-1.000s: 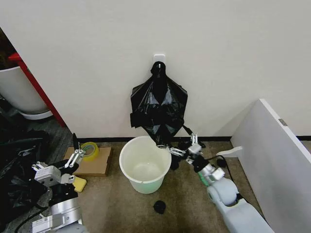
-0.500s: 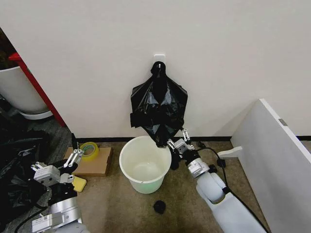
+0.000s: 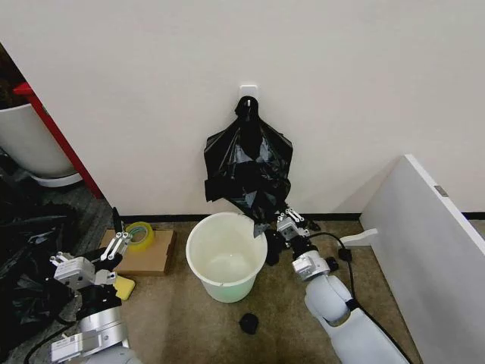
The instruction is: Place the garbage bag over the trash bin.
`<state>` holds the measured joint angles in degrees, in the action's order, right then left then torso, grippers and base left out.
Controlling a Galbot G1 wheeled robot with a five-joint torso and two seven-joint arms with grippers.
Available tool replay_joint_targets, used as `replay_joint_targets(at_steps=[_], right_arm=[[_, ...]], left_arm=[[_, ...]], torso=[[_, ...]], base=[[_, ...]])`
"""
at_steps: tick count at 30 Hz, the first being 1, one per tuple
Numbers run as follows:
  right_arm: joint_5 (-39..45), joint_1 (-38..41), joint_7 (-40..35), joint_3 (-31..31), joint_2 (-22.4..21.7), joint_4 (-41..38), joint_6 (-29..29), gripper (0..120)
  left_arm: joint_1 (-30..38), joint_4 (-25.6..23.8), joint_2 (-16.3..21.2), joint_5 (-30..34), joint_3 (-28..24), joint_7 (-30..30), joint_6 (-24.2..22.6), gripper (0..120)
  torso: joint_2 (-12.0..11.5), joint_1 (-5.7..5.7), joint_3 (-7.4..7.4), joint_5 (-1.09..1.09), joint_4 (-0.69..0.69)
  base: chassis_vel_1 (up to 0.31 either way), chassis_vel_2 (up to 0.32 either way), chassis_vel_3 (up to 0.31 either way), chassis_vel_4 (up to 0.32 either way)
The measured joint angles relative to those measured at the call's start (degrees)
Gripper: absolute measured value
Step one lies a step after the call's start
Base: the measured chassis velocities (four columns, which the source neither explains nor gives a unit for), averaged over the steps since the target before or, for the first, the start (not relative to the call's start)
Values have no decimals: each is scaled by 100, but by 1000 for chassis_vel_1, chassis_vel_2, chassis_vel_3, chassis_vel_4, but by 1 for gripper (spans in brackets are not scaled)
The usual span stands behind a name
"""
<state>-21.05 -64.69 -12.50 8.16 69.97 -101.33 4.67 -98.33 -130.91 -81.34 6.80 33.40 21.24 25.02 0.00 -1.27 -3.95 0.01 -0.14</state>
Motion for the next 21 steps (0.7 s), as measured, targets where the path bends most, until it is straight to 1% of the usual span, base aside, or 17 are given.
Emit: replay_joint_targets(at_steps=[3, 6, 8, 9, 10, 12, 13, 14, 15, 16, 17, 19, 21], right_arm=[[80, -14, 9, 14, -7, -19, 58, 0], [337, -70, 154, -13, -43, -116, 333, 1], [376, -126, 226, -92, -75, -228, 394, 10], [376, -126, 226, -92, -75, -228, 394, 10], [348, -144, 223, -151, -98, -276, 348, 14], [252, -159, 114, -307, -154, -340, 117, 23], [232, -151, 17, -399, -180, -354, -24, 24], [218, -125, -119, -506, -200, -354, -201, 30], [202, -81, -245, -597, -207, -346, -380, 34], [190, -38, -326, -654, -208, -325, -497, 37], [190, -38, -326, -654, -208, -325, -497, 37], [127, 71, -481, -769, -183, -252, -742, 47], [16, 189, -694, -890, -135, -177, -1044, 54]], left_arm=[[-2, -9, 13, 0, 14, 0, 0, 100], [-1, -16, 13, 2, 17, 0, -1, 100], [0, -13, 3, -3, 6, -1, -1, 100], [0, -13, 3, -3, 6, -1, -1, 100], [2, -5, -3, -8, 1, -2, -1, 100], [7, 7, -8, -16, -6, -3, -2, 100], [8, 14, -10, -18, -7, -3, -2, 100], [11, 16, -10, -19, -7, -3, -2, 100], [12, 21, -11, -20, -7, -4, -2, 100], [13, 23, -13, -20, -6, -4, -2, 100], [13, 23, -13, -20, -6, -4, -2, 100], [14, 32, -14, -21, 1, -4, -2, 100], [18, 38, -15, -22, 9, -4, -2, 100]], torso=[[0, 0, 0, 0, 0], [0, 0, 0, 0, 0], [0, 0, 0, 0, 0], [0, 0, 0, 0, 0], [0, 0, 0, 0, 0], [0, 0, 0, 0, 0], [0, 0, 0, 0, 0], [0, 0, 0, 0, 0], [0, 0, 0, 0, 0], [0, 0, 0, 0, 0], [0, 0, 0, 0, 0], [0, 0, 0, 0, 0], [0, 0, 0, 0, 1]], base=[[0, 0, 0, 0], [0, 0, 0, 0], [0, 0, 0, 0], [0, 0, 0, 0], [0, 0, 0, 0], [0, 0, 0, 0], [0, 0, 0, 0], [0, 0, 0, 0], [0, 0, 0, 0], [0, 0, 0, 0], [0, 0, 0, 0], [0, 0, 0, 0], [0, 0, 0, 0]])
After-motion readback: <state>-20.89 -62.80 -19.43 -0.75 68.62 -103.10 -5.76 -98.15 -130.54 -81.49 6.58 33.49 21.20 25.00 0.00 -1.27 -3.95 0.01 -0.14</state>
